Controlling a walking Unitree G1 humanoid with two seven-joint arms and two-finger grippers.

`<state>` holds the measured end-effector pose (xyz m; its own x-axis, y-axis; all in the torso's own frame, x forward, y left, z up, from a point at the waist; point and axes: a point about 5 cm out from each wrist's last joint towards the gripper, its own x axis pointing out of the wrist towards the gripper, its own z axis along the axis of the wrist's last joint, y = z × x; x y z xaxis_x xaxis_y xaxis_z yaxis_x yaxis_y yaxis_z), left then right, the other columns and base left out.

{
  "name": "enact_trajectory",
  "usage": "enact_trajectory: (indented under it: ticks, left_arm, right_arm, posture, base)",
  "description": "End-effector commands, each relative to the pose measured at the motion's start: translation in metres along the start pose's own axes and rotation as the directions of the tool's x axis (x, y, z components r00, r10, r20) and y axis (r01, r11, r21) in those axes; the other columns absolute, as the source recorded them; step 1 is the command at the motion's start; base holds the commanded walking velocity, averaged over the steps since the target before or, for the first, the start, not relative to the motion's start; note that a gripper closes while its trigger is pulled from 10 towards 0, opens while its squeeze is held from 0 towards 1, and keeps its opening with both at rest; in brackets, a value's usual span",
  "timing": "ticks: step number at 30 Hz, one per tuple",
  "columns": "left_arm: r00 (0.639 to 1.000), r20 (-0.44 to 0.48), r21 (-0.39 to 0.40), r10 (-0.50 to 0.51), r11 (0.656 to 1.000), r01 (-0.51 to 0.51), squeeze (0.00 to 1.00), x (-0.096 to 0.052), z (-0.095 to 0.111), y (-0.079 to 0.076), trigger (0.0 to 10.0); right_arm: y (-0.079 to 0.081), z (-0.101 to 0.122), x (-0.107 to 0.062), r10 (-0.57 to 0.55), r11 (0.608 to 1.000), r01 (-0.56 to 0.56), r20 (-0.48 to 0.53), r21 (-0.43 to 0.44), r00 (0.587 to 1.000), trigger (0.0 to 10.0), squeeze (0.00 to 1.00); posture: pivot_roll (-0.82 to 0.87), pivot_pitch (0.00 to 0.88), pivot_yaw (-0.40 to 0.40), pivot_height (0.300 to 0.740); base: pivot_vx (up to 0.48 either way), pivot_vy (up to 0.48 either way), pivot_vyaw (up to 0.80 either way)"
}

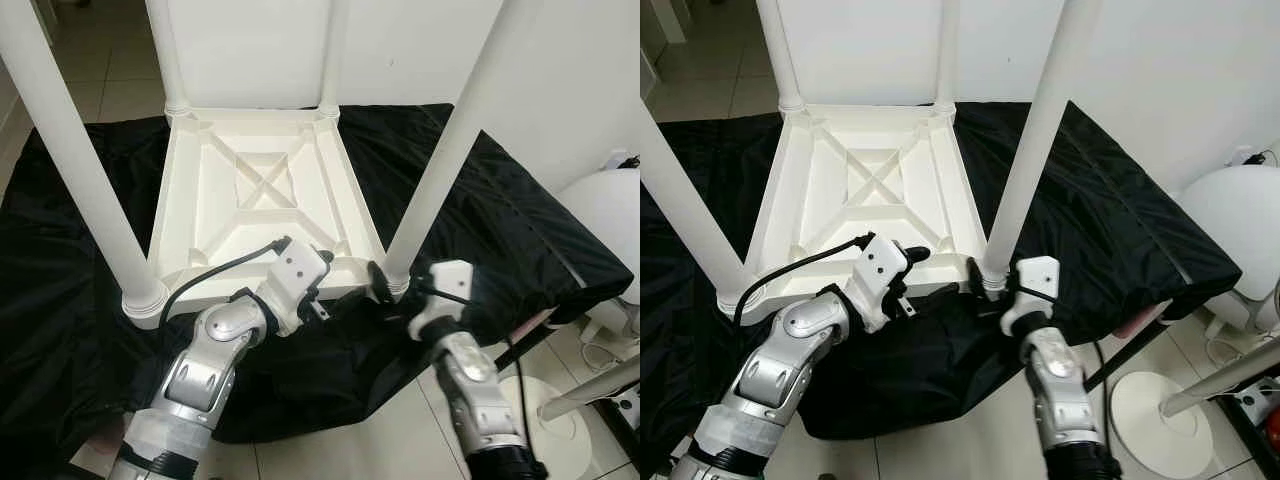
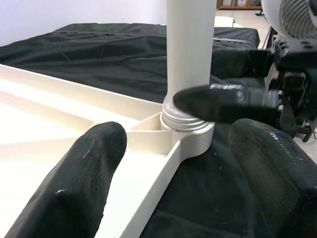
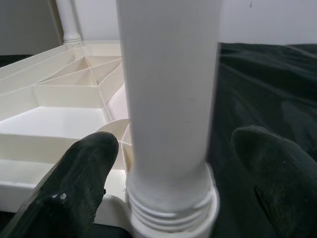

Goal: Building children table

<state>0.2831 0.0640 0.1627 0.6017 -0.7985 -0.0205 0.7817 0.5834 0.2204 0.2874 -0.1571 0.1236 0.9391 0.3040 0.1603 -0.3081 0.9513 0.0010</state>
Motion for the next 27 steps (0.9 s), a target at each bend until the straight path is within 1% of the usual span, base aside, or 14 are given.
enact_trajectory:
  ticks: [1,2,3,9,10,11,16,18,19,20,22,23,24,27]
  left_arm:
    - [0.998,-0.01,0.006,0.054,0.999,-0.054,0.0,0.0,-0.001,0.001,10.0]
    - [0.998,-0.01,0.006,0.054,0.999,-0.054,0.0,0.0,-0.001,0.001,10.0]
    - [0.999,-0.009,0.009,0.048,0.999,-0.048,0.0,0.001,-0.001,0.002,10.0]
    - [0.999,-0.009,0.018,0.046,0.999,-0.046,0.0,0.002,-0.001,0.002,10.0]
    - [0.999,-0.005,0.022,0.05,0.999,-0.05,0.0,0.004,0.001,0.004,10.0]
    - [0.999,-0.003,0.023,0.051,0.998,-0.051,0.0,0.004,0.001,0.004,10.0]
    - [0.999,-0.001,0.024,0.053,0.998,-0.053,0.0,0.004,0.001,0.005,10.0]
    - [0.999,0.002,0.026,0.05,0.998,-0.05,0.0,0.005,0.002,0.003,10.0]
    - [0.999,0.002,0.026,0.05,0.998,-0.05,0.0,0.005,0.002,0.003,10.0]
    - [0.999,0.003,0.027,0.047,0.999,-0.047,0.0,0.005,0.002,0.003,10.0]
    - [0.999,0.003,0.027,0.047,0.999,-0.047,0.0,0.005,0.002,0.003,10.0]
    - [0.999,0.004,0.028,0.045,0.999,-0.046,0.0,0.006,0.002,0.003,10.0]
    - [0.999,0.004,0.028,0.045,0.999,-0.046,0.0,0.006,0.002,0.003,10.0]
    - [0.999,0.006,0.03,0.041,0.999,-0.041,0.0,0.006,0.003,0.002,10.0]
  right_arm:
    - [-0.005,-0.003,-0.002,0.03,1.0,-0.03,-0.018,-0.009,0.999,10.0,0.0]
    - [-0.005,-0.003,-0.002,0.03,1.0,-0.03,-0.018,-0.009,0.999,10.0,0.0]
    - [-0.013,-0.003,-0.001,0.058,0.997,-0.06,-0.04,-0.046,0.998,10.0,0.0]
    - [-0.021,-0.003,0.0,0.075,0.995,-0.079,-0.059,-0.068,0.995,10.0,0.0]
    - [-0.026,-0.004,0.003,0.094,0.991,-0.101,-0.078,-0.09,0.993,10.0,0.0]
    - [-0.026,-0.005,0.005,0.113,0.989,-0.12,-0.084,-0.089,0.99,10.0,0.0]
    - [-0.026,-0.005,0.008,0.15,0.982,-0.159,-0.092,-0.099,0.984,10.0,0.0]
    - [-0.024,-0.005,0.016,0.203,0.968,-0.216,-0.113,-0.124,0.973,10.0,0.0]
    - [-0.024,-0.005,0.016,0.203,0.968,-0.216,-0.113,-0.124,0.973,10.0,0.0]
    - [-0.023,-0.005,0.021,0.23,0.961,-0.245,-0.123,-0.13,0.965,10.0,0.0]
    - [-0.023,-0.005,0.021,0.23,0.961,-0.245,-0.123,-0.13,0.965,10.0,0.0]
    - [-0.022,-0.005,0.025,0.251,0.953,-0.269,-0.133,-0.137,0.959,10.0,0.0]
    - [-0.022,-0.005,0.025,0.251,0.953,-0.269,-0.133,-0.137,0.959,10.0,0.0]
    - [-0.02,-0.006,0.036,0.296,0.934,-0.321,-0.164,-0.156,0.941,10.0,0.0]
  posture:
    - [-0.03,0.013,-0.05,0.74]
    - [-0.03,0.013,-0.05,0.74]
    - [-0.03,0.005,-0.046,0.74]
    - [-0.02,0.0,-0.046,0.74]
    - [-0.02,0.0,-0.05,0.74]
    - [-0.01,0.0,-0.051,0.74]
    - [-0.01,0.0,-0.051,0.74]
    - [-0.01,0.0,-0.052,0.74]
    - [-0.01,0.0,-0.052,0.74]
    - [-0.01,0.0,-0.051,0.74]
    - [-0.01,0.0,-0.051,0.74]
    - [-0.01,0.0,-0.051,0.74]
    - [-0.01,0.0,-0.051,0.74]
    - [-0.01,0.0,-0.048,0.74]
  base:
    - [0.0,0.0,0.0]
    - [0.0,0.0,0.0]
    - [0.0,0.0,0.0]
    - [0.0,0.0,0.0]
    - [0.0,0.0,0.0]
    - [0.0,0.0,0.0]
    - [0.0,0.0,0.0]
    - [0.0,0.0,0.0]
    - [0.0,0.0,0.0]
    - [0.0,0.0,0.0]
    - [0.0,0.0,0.0]
    - [0.0,0.0,0.0]
    - [0.0,0.0,0.0]
    - [0.0,0.0,0.0]
